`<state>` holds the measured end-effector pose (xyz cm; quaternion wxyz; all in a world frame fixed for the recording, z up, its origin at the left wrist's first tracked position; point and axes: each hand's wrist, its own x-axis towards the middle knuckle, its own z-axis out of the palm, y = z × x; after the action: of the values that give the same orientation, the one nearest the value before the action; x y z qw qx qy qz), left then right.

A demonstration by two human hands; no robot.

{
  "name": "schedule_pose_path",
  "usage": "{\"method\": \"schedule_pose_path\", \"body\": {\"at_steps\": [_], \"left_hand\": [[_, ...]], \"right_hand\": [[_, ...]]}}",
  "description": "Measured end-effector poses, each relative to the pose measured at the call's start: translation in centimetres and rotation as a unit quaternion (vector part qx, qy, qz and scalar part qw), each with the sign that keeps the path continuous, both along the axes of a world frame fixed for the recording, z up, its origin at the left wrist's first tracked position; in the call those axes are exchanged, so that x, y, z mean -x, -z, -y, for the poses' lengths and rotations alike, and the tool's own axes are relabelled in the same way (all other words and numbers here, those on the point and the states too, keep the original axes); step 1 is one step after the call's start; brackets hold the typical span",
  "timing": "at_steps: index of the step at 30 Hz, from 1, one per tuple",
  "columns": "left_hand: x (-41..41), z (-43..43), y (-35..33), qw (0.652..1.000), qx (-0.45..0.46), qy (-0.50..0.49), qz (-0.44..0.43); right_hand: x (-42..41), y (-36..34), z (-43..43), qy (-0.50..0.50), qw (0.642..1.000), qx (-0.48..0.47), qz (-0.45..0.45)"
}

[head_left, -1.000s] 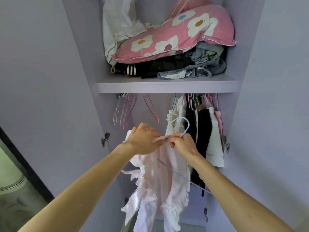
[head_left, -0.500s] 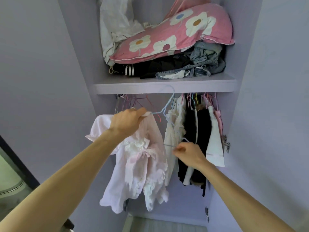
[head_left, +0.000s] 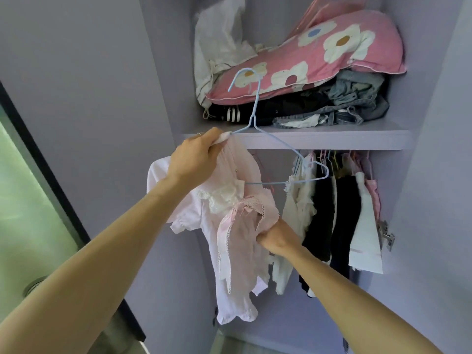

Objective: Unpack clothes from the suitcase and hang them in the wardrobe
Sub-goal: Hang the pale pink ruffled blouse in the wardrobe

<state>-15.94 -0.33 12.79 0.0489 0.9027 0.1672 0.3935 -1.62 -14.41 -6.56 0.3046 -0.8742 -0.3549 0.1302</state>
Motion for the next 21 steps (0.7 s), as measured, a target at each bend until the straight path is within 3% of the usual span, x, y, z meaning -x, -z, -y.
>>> {"method": "schedule_pose_path", "body": {"at_steps": [6,10,15,18,21], "left_hand": [[3.5,-2.4,-0.3,1.000,0.008,-0.025,0.008],[6.7,-5.8,1.0,0.996,-0.028,-0.031,-0.081],[8.1,-7.3,4.1,0.981,-0.054,-0.068,-0.176],[6.9,-6.4,5.5,0.984,-0.008,-0.082,-0.155],[4.6,-4.4,6.7,0.975,-0.037,-0.113,-0.186]], "right_hand": [[0.6,-0.7,-0.4,0.020,0.998,-0.050,0.014],[-3.2,-1.6,1.8,0.054,0.990,-0.132,-0.005],[-6.3,-4.0,4.0,0.105,0.961,-0.218,-0.134],[-5.5,-5.4,3.4,0.088,0.950,-0.247,-0.168],[-3.3,-8.0,3.0,0.043,0.937,-0.294,-0.185]]}}
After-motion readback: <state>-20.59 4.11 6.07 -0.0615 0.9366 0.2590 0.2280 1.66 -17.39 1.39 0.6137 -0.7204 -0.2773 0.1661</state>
